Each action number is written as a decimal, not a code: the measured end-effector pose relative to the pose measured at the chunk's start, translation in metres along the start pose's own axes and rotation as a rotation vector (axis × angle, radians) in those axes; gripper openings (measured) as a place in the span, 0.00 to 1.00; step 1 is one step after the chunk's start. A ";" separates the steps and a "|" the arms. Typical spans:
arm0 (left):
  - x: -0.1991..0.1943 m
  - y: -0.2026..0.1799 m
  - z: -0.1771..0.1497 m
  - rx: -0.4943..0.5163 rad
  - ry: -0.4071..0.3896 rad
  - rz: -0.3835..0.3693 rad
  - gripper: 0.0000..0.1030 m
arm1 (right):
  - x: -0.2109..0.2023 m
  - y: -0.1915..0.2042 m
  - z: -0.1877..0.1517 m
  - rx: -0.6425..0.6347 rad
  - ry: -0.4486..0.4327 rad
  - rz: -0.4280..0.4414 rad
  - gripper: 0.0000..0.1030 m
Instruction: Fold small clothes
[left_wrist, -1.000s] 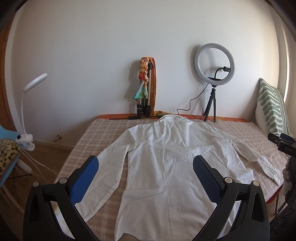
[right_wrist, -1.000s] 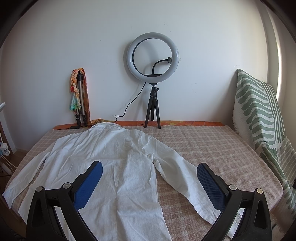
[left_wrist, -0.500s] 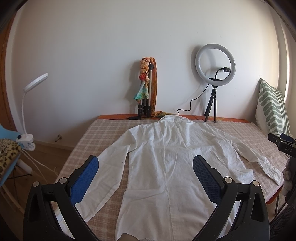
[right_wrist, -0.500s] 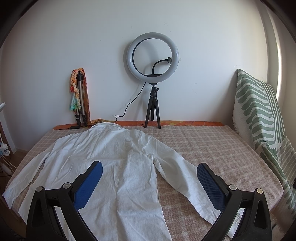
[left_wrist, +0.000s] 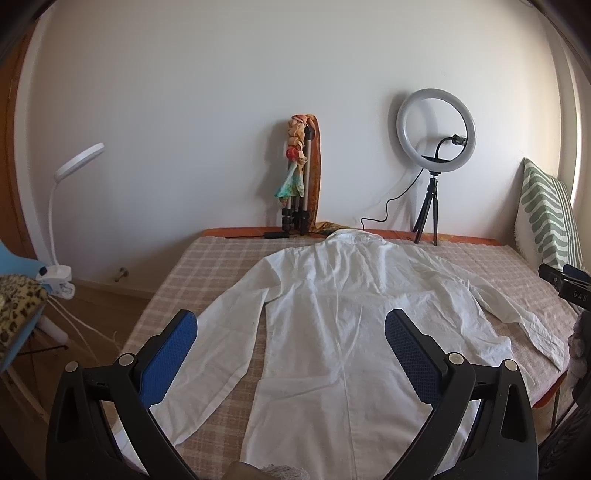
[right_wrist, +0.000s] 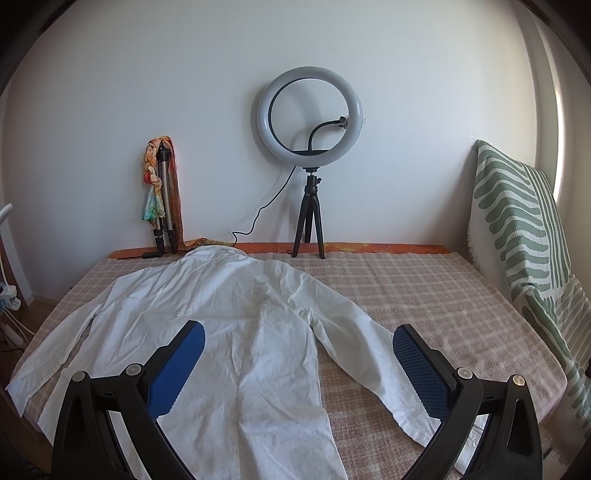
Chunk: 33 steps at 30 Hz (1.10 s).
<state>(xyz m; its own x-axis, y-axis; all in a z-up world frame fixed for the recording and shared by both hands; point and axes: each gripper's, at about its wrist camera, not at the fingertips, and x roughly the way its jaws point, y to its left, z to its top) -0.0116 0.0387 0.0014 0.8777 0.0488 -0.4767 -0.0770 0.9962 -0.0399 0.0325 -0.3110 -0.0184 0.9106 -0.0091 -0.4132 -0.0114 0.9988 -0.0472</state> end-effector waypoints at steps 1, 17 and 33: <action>0.000 0.002 0.000 -0.001 0.000 0.003 0.98 | 0.000 0.002 0.001 -0.001 0.000 0.001 1.00; 0.013 0.086 -0.023 -0.095 0.079 0.027 0.67 | 0.017 0.040 0.007 -0.039 0.016 0.133 0.98; 0.087 0.192 -0.065 -0.317 0.407 0.031 0.38 | 0.074 0.095 0.013 -0.018 0.141 0.359 0.75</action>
<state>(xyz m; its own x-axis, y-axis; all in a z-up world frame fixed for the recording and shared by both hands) 0.0195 0.2293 -0.1053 0.6225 -0.0166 -0.7825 -0.2951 0.9210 -0.2544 0.1038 -0.2164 -0.0421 0.7815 0.3334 -0.5273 -0.3279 0.9386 0.1075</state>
